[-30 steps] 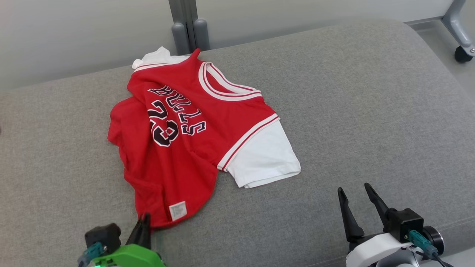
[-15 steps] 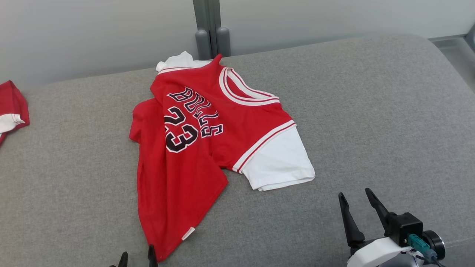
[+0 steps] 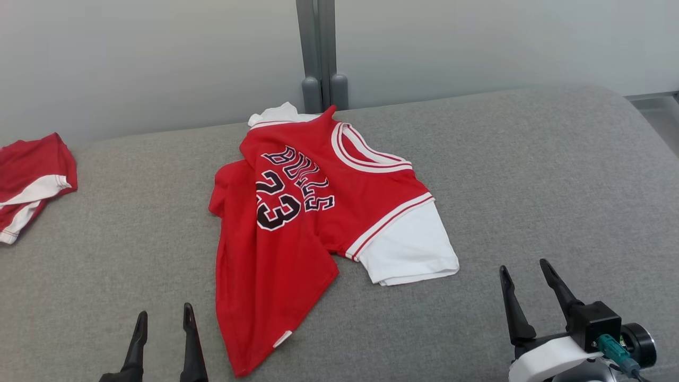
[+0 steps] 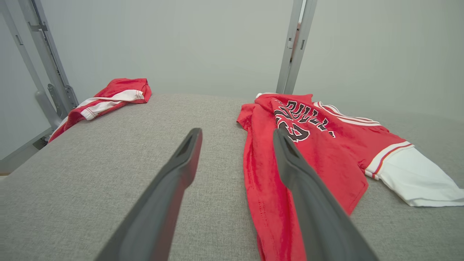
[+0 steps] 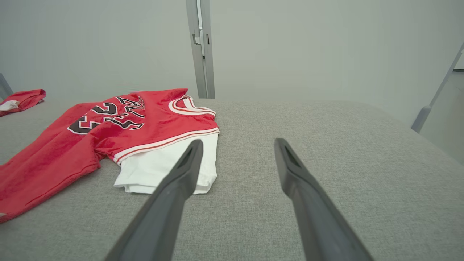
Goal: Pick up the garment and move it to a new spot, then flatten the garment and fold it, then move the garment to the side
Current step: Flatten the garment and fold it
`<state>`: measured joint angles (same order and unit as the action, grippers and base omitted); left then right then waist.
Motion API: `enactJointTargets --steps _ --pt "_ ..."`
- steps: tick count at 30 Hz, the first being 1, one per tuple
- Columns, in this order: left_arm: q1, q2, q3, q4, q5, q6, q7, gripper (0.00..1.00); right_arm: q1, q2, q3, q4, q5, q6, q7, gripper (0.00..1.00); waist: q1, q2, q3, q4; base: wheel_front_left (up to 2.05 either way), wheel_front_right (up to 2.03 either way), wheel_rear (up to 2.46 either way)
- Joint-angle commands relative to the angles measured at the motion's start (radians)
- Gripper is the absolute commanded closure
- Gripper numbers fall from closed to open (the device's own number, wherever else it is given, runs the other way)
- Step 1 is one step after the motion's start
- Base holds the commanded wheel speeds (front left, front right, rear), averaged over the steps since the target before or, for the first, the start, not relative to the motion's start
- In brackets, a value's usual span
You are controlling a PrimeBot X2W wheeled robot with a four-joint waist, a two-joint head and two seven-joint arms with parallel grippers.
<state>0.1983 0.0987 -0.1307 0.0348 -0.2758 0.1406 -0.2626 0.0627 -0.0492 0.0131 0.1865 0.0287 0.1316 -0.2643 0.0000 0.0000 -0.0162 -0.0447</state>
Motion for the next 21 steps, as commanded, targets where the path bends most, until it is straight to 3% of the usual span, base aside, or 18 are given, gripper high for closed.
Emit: enactJointTargets --steps 1,5,11,21 --pt "0.024 -0.008 0.024 0.003 0.021 -0.029 -0.003 0.0 0.015 -0.002 0.0 -0.01 -0.01 -0.002 0.0 0.0 0.0 0.0 -0.015 0.005 0.0 0.0 0.0" --pt "0.043 -0.032 0.079 0.024 0.04 -0.115 -0.003 0.0 0.017 -0.002 0.002 -0.022 -0.006 -0.002 0.0 0.0 0.0 0.0 -0.029 0.0 0.0 0.0 0.0" --pt "0.07 -0.046 0.147 0.029 0.06 -0.198 -0.003 0.0 0.001 -0.002 0.011 -0.019 -0.017 -0.002 0.0 0.0 0.0 0.0 -0.036 -0.017 0.0 0.0 0.0" --pt "0.097 -0.048 0.143 0.029 0.034 -0.22 -0.003 0.0 -0.012 -0.002 0.011 0.0 -0.014 -0.002 0.0 0.0 0.0 0.0 -0.032 0.001 0.0 0.0 0.0"
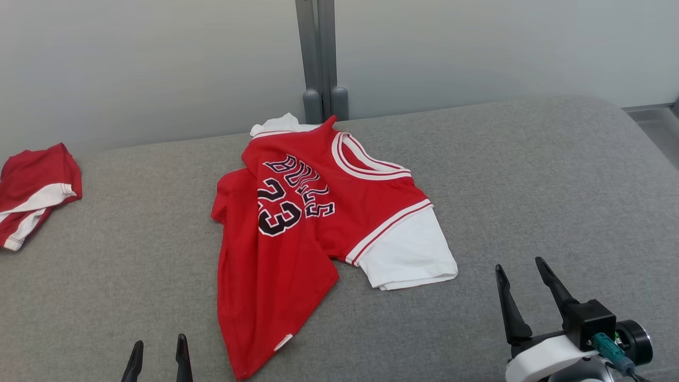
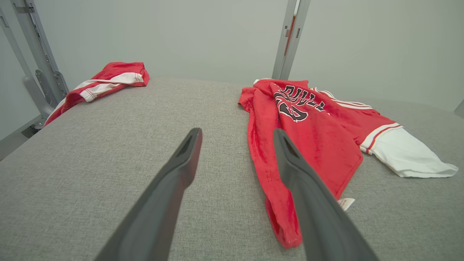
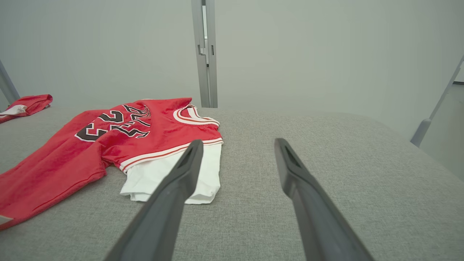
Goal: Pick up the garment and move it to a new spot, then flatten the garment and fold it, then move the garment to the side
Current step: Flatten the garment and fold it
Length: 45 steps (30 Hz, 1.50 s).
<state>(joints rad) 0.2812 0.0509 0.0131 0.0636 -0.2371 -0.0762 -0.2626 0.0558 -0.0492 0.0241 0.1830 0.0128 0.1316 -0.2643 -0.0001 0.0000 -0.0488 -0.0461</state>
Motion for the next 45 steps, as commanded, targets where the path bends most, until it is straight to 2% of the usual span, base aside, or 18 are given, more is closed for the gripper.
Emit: enactJointTargets --steps 1,18,22,25,29,36,45 --pt "0.015 0.0 -0.003 0.002 -0.006 -0.001 -0.003 0.0 -0.007 -0.002 0.002 0.004 0.005 -0.002 0.0 0.0 0.0001 0.0 0.001 0.004 0.0 0.0 0.0" --pt "-0.003 0.0 -0.007 0.017 -0.003 0.011 -0.003 0.0 -0.013 -0.002 0.013 0.008 0.022 -0.002 0.0 0.0 0.0001 0.0 0.01 0.002 0.0 0.0 0.0" --pt "-0.006 0.0 -0.045 0.054 0.014 0.012 -0.002 0.0 -0.026 -0.002 0.019 0.0 0.036 -0.002 0.0 0.0 0.0001 0.0 0.015 0.003 0.0 0.0 0.0" --pt "-0.03 0.0 -0.117 0.102 0.013 0.006 0.005 0.0 -0.048 -0.002 0.015 0.066 0.056 -0.002 0.0 0.0 0.0001 0.0 0.021 0.011 0.0 0.0 0.0" --pt "-0.085 0.003 -0.213 0.119 0.044 -0.013 0.119 0.0 -0.141 -0.001 0.046 0.18 0.033 -0.002 0.015 0.0 0.0001 0.0 0.03 0.029 0.0 0.0 0.0" --pt "-0.16 0.038 -0.313 0.155 0.074 -0.037 0.311 0.0 -0.297 -0.001 0.109 0.328 0.013 -0.002 0.162 0.0 0.0001 0.0 0.068 0.056 0.0 0.0 0.0" --pt "-0.254 0.053 -0.347 0.253 0.07 -0.044 0.332 0.0 -0.397 -0.003 0.144 0.439 0.042 -0.002 0.29 0.0 0.0001 0.0 0.105 0.079 0.0 0.0 0.0"
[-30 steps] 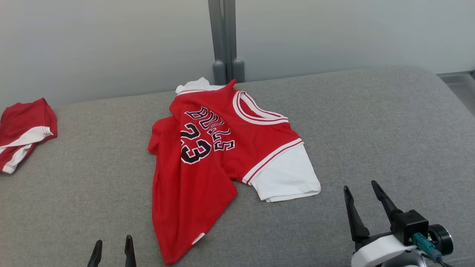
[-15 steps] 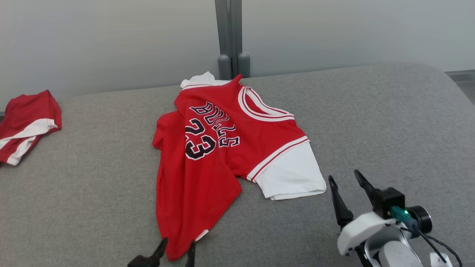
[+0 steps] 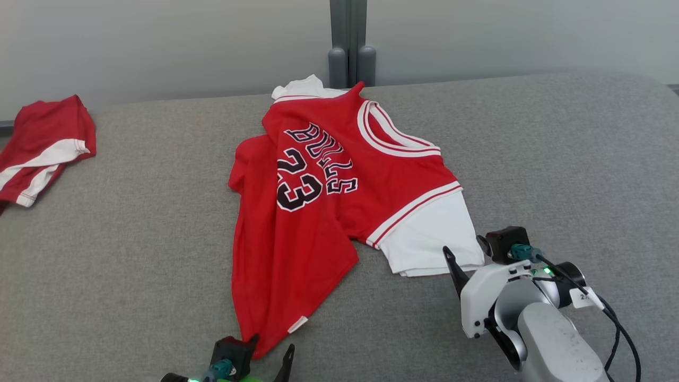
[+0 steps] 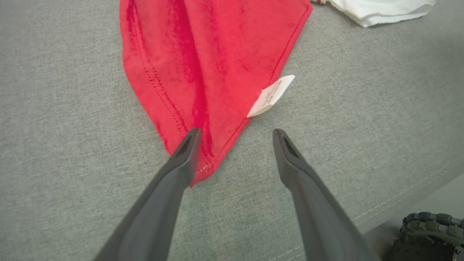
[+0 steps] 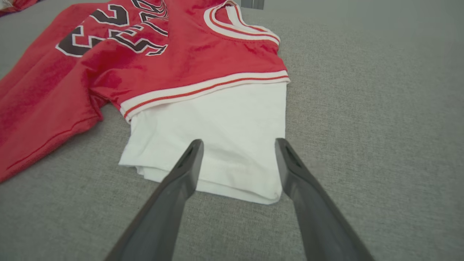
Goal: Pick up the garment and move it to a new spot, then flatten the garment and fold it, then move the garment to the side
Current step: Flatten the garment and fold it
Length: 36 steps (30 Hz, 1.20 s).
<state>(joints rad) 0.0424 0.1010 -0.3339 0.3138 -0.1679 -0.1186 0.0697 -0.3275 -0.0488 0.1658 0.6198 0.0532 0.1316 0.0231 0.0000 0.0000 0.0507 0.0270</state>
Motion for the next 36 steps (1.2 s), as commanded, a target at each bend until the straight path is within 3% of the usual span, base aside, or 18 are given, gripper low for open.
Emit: enactJointTargets --steps 1,4,5,15,27,36 --pt "-0.021 0.006 -0.001 0.016 0.003 0.001 0.004 0.0 -0.018 -0.002 0.005 0.013 -0.001 -0.002 0.016 0.0 0.0 0.0 0.007 0.006 0.0 0.0 0.0" --pt "-0.032 0.006 0.002 0.043 -0.001 0.007 0.002 0.05 -0.028 -0.003 0.002 0.034 0.001 -0.002 0.046 0.0 0.0 0.0 0.008 0.009 0.0 0.0 0.0" --pt "-0.035 0.007 0.003 0.051 -0.003 0.01 -0.001 0.0 -0.032 -0.003 0.0 0.04 0.0 -0.002 0.055 0.0 0.0 0.0 0.008 0.01 0.0 0.0 0.0" --pt "-0.034 0.015 0.002 0.095 -0.013 0.028 -0.001 0.0 -0.03 -0.003 -0.037 0.083 -0.021 -0.002 0.134 0.0 0.0 0.0 0.012 0.009 0.0 0.0 0.0" --pt "-0.061 0.028 -0.004 0.119 -0.016 0.035 -0.012 0.0 -0.058 -0.003 -0.086 0.102 -0.029 -0.002 0.134 0.0 0.0 0.0 0.044 0.009 0.0 0.0 0.0" --pt "-0.068 0.028 -0.012 0.139 -0.029 0.036 -0.019 0.21 -0.075 -0.003 -0.075 0.126 -0.015 -0.002 0.125 0.0 0.0 0.0 0.048 0.009 0.0 0.0 0.0"
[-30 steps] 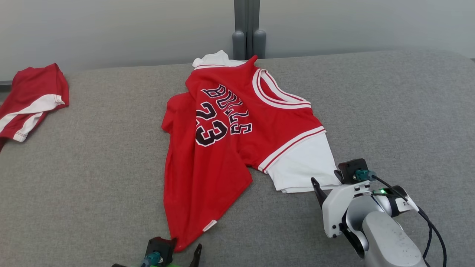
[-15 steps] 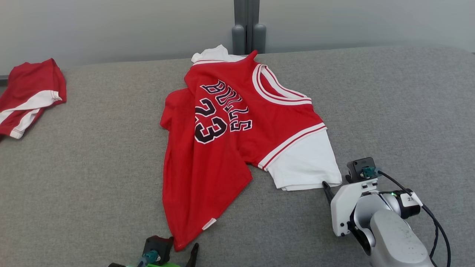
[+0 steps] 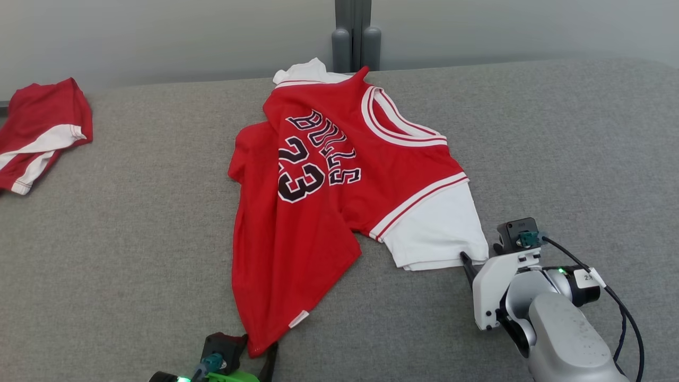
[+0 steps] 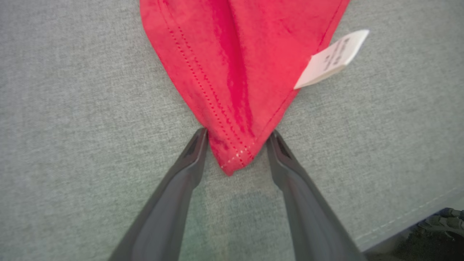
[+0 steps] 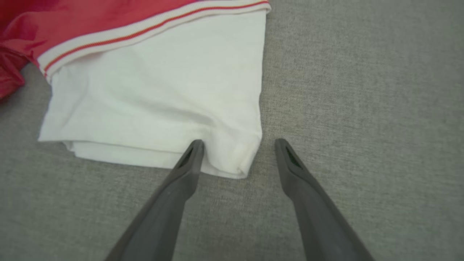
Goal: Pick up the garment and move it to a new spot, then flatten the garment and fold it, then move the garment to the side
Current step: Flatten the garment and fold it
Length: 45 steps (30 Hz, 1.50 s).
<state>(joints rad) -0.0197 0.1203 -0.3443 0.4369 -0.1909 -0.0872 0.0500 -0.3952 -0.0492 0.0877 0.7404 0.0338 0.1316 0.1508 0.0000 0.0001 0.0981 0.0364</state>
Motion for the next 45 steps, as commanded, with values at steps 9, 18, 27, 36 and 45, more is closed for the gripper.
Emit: enactJointTargets --steps 9,18,27,36,45 --pt "-0.016 0.009 -0.011 0.027 -0.012 0.007 -0.006 0.44 -0.02 -0.002 0.025 0.023 0.021 -0.002 -0.018 0.0 0.0 -0.0001 0.006 -0.001 0.0 0.0 0.0" --pt "-0.036 0.008 -0.021 0.035 -0.022 0.01 -0.011 1.0 -0.038 -0.004 0.044 0.057 0.107 -0.002 -0.07 1.0 0.0 -0.0001 -0.005 0.0 0.0 0.0 0.0" --pt "-0.012 0.03 0.075 -0.178 -0.114 0.033 -0.012 1.0 -0.061 -0.003 -0.027 -0.052 0.257 -0.002 -0.204 1.0 0.0 -0.0001 -0.045 -0.005 0.0 0.0 0.0" --pt "0.001 0.128 0.21 -0.785 -0.313 0.017 0.215 1.0 -0.051 -0.007 -0.191 -0.669 0.456 -0.002 -0.077 1.0 0.0 -0.0001 -0.099 -0.042 0.0 0.0 0.0" --pt "-0.239 0.274 0.301 -1.1 -0.497 0.012 0.502 1.0 -0.283 -0.03 -0.339 -1.071 0.505 -0.001 0.299 1.0 0.0 -0.0001 -0.056 -0.089 0.0 0.0 0.0"
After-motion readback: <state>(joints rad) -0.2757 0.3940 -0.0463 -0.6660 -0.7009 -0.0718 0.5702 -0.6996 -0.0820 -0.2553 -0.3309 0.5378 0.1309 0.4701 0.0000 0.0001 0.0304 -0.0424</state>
